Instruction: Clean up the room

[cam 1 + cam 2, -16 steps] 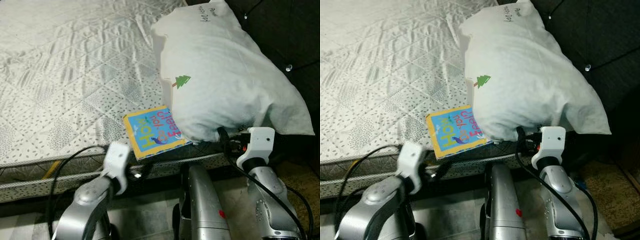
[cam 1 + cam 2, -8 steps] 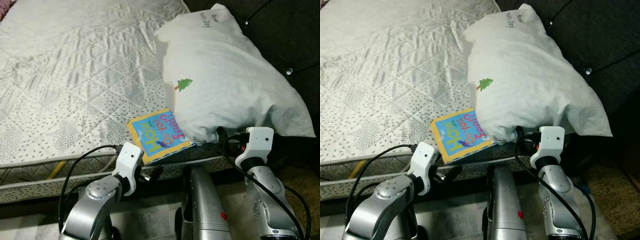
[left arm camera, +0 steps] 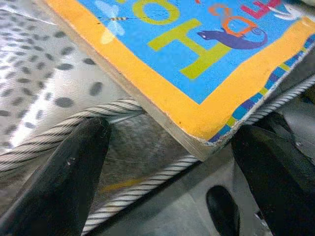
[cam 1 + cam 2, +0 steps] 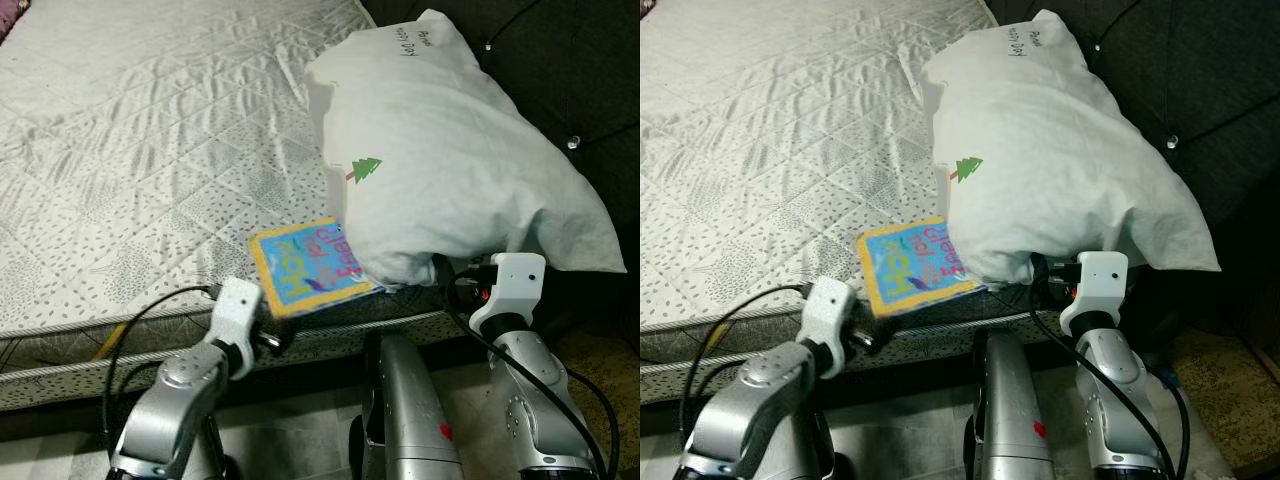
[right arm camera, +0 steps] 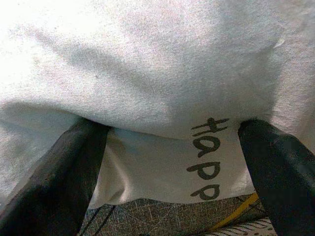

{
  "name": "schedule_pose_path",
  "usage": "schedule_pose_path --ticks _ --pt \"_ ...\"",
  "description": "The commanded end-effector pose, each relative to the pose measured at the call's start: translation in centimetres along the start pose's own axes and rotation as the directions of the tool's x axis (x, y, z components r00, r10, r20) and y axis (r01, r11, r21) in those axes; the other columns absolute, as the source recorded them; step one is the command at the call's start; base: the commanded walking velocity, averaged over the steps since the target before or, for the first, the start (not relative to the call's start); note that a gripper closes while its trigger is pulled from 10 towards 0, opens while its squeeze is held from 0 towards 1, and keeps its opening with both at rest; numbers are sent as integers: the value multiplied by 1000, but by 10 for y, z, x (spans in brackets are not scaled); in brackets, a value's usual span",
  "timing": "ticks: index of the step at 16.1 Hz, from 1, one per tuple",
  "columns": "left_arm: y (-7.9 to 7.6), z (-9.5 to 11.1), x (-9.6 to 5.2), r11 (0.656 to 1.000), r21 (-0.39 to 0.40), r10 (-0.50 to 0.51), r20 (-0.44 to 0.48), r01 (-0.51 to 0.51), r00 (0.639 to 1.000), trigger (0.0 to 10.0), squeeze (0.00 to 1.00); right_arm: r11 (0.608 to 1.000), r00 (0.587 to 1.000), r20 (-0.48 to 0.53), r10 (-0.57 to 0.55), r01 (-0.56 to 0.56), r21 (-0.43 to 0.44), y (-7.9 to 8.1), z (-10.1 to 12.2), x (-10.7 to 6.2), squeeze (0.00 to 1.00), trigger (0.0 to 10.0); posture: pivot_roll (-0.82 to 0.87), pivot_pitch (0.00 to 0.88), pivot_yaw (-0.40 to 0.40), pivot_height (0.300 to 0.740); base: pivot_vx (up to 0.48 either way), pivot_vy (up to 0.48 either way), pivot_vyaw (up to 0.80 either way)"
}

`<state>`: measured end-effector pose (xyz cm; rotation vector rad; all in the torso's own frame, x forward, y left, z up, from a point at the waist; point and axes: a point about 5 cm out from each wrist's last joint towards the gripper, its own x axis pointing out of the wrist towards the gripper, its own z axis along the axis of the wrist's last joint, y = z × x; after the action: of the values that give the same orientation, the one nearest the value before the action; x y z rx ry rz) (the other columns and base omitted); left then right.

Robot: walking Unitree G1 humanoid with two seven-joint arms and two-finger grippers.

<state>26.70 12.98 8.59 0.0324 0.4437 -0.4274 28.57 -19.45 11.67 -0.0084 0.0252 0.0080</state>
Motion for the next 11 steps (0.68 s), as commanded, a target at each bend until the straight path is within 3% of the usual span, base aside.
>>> schedule_pose_path --ticks 1,5,8,11 --pt "23 6 -6 993 9 116 26 -117 993 10000 0 1000 1000 -2 -3 3 -1 -2 -2 -1 0 10000 -100 117 -35 461 0 0 0" --pt "57 10 -18 963 5 270 60 -270 961 10000 0 1000 1000 -5 -5 4 -4 -3 -3 0 0 10000 -96 120 -37 461 0 0 0" --pt "69 10 -25 944 -14 329 66 -329 942 10000 0 1000 1000 -12 -2 2 -4 -2 -5 0 0 10000 -88 121 -40 461 0 0 0" --pt "60 9 -24 951 -21 310 72 -309 948 10000 0 1000 1000 -11 2 -2 -4 -1 -5 1 0 10000 -85 120 -41 461 0 0 0"
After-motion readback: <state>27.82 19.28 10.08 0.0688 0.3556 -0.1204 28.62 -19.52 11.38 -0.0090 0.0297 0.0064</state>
